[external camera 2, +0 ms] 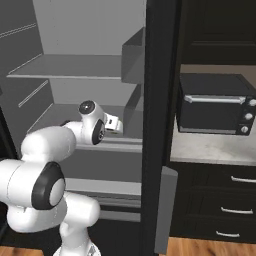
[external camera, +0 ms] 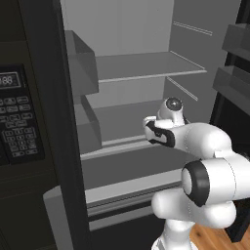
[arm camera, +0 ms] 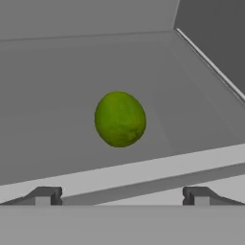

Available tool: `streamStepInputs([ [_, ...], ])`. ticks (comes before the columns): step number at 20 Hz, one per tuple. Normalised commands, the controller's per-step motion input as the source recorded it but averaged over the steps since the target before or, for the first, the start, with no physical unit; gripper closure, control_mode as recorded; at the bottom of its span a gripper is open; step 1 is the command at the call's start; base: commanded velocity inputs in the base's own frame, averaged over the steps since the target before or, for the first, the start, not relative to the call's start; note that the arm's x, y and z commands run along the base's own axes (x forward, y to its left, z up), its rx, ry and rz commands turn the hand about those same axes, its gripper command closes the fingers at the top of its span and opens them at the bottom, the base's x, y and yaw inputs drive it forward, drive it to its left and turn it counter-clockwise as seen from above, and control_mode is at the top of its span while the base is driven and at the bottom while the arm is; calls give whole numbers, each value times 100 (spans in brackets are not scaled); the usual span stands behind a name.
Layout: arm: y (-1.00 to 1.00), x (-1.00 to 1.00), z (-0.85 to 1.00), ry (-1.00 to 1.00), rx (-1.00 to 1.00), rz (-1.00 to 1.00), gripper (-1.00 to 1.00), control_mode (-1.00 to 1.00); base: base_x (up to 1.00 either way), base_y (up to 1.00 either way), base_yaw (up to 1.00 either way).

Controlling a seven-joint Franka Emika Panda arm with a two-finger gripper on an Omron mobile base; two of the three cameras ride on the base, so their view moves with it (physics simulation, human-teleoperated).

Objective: Grab the limes from the fridge, place them in the blender, close the lid, and turn on the blender to create a marinade.

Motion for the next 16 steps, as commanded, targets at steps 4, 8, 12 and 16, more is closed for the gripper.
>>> streamStepInputs([
  [4, 0, 28, -11, 0, 0, 0, -100, -100, 0, 0, 0],
  [8, -3, 25, -12, 0, 0, 0, -100, -100, 0, 0, 0],
  [12, -5, 20, -13, 0, 0, 0, -100, -100, 0, 0, 0],
  [16, -5, 17, -15, 0, 0, 0, -100, -100, 0, 0, 0],
])
